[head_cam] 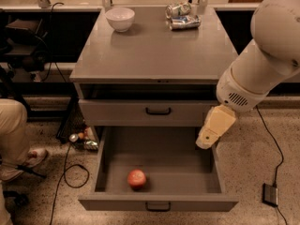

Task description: Pick apple from middle drawer and place on counter

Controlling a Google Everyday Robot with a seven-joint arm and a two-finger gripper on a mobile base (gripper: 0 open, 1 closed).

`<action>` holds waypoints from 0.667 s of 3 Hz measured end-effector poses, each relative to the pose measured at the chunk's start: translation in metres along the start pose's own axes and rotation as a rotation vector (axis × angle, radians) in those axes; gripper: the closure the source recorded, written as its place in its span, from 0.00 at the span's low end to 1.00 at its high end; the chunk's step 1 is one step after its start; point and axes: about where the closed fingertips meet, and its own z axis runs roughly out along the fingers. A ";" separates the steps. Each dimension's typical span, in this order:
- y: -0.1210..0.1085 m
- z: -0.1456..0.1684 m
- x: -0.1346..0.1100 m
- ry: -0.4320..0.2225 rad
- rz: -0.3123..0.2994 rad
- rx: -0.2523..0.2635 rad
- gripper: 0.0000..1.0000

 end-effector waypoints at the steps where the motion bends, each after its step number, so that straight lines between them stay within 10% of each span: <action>1: 0.000 0.000 0.000 0.000 0.000 0.000 0.00; 2: 0.002 0.015 -0.006 0.008 0.025 -0.016 0.00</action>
Offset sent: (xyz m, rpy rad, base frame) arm 0.0117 0.0220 -0.0339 0.0173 0.0583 -0.0529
